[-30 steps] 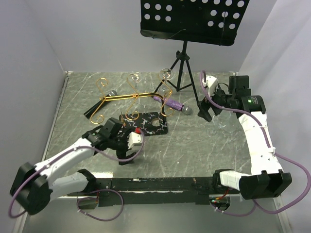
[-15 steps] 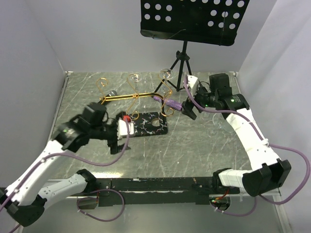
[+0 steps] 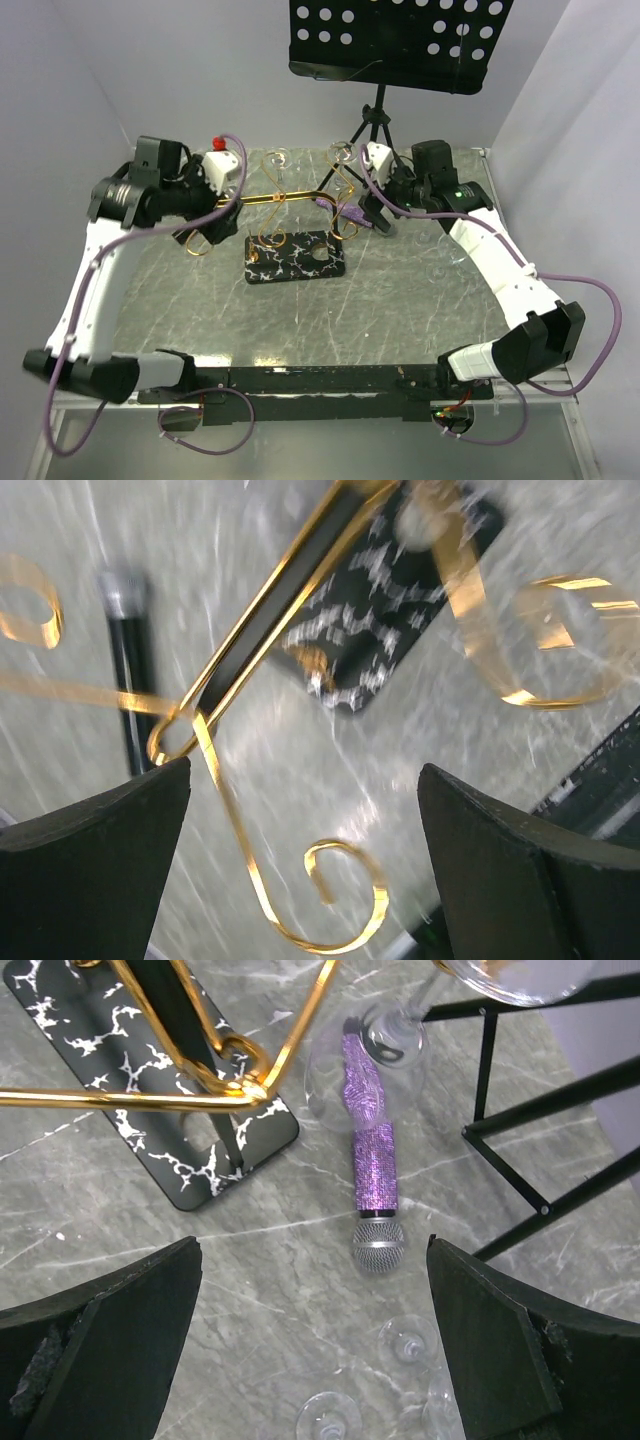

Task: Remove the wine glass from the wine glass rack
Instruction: Adjust the wine rack at the center of the board.

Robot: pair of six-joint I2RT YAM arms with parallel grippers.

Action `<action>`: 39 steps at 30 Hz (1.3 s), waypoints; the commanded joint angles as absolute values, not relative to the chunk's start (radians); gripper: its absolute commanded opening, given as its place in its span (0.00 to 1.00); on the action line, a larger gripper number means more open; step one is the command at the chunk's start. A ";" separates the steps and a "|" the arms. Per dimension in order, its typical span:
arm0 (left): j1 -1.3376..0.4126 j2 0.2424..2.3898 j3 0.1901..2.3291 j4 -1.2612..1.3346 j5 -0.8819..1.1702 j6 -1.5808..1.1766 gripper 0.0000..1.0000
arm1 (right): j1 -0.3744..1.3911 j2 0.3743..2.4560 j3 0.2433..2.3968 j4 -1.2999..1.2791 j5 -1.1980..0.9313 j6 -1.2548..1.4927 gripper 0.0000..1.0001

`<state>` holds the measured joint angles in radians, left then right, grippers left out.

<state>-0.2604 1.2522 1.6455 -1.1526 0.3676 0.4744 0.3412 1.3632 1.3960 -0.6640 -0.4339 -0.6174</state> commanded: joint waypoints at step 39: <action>-0.071 1.427 1.770 -1.102 -0.066 0.492 1.00 | 0.565 1.229 1.318 -0.772 -0.468 -0.833 0.98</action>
<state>-0.0788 1.4071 1.7226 -1.2076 0.0116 0.4435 0.5533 1.2762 1.3167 -0.7525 -0.4324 -0.8051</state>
